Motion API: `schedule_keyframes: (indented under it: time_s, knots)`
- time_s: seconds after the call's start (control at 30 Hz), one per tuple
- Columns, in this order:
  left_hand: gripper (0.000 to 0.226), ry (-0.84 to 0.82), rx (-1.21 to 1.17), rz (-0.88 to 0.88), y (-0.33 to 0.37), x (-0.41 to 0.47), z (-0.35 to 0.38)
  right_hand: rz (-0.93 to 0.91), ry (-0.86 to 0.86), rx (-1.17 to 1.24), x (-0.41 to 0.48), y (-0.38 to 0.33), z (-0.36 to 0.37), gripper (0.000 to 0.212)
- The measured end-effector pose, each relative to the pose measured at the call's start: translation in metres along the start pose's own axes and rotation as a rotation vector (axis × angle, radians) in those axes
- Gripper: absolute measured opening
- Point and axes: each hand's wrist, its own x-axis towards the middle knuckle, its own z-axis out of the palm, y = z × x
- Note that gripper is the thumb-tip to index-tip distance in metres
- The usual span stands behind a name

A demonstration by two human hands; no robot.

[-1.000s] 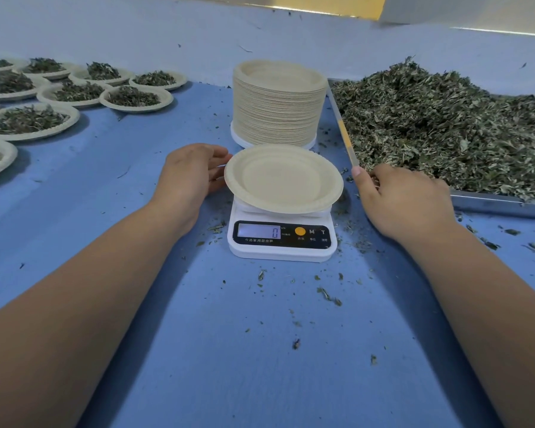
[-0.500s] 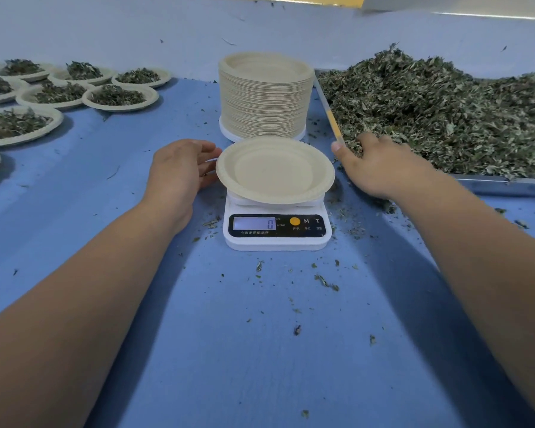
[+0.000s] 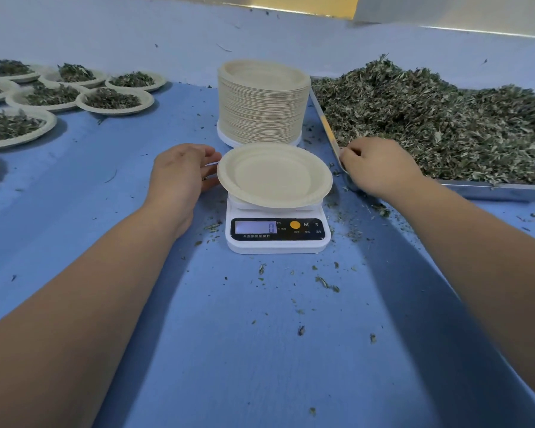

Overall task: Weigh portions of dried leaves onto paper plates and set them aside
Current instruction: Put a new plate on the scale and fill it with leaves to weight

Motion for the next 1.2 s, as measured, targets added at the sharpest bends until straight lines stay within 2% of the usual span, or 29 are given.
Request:
schedule_keyframes:
  time_s: [0.1, 0.17, 0.27, 0.33, 0.4, 0.57, 0.67, 0.8, 0.97, 1.1, 1.2]
  knots:
    - [0.021, 0.0, 0.002, 0.006, -0.001, 0.001, -0.001, 0.008, 0.105, 0.007, -0.004, -0.002, -0.001, 0.029]
    - [0.022, 0.0, 0.013, 0.012, -0.001, 0.002, -0.001, 0.028, 0.102, -0.113, -0.003, -0.004, -0.003, 0.039]
    - [0.023, 0.003, 0.02, 0.021, -0.002, 0.002, -0.001, 0.133, -0.09, -0.235, -0.002, -0.008, -0.008, 0.054]
    - [0.023, 0.002, 0.02, 0.024, -0.002, 0.001, -0.001, 0.154, -0.247, -0.151, -0.001, -0.01, -0.009, 0.06]
    - [0.024, 0.0, 0.021, 0.027, -0.002, 0.001, -0.001, 0.125, -0.286, -0.079, 0.001, -0.01, -0.01, 0.062]
    - [0.027, -0.007, 0.025, 0.043, -0.003, 0.001, -0.002, 0.103, -0.185, 0.039, 0.003, -0.005, -0.009, 0.061]
    - [0.028, -0.013, 0.032, 0.054, -0.004, 0.001, -0.002, 0.157, -0.112, 0.093, 0.009, -0.005, -0.012, 0.047]
    - [0.026, -0.021, 0.032, 0.06, -0.005, 0.002, -0.002, 0.187, 0.088, 0.154, 0.013, -0.001, -0.022, 0.031]
    - [0.025, -0.028, 0.045, 0.067, -0.006, 0.002, -0.003, 0.217, 0.04, 0.149, 0.014, -0.002, -0.021, 0.033]
    - [0.026, -0.037, 0.08, 0.075, -0.007, 0.003, -0.004, 0.182, 0.235, 0.27, 0.016, -0.012, -0.036, 0.033]
    - [0.025, -0.035, 0.093, 0.08, -0.008, 0.004, -0.003, 0.074, 0.291, 0.321, 0.019, -0.042, -0.049, 0.037]
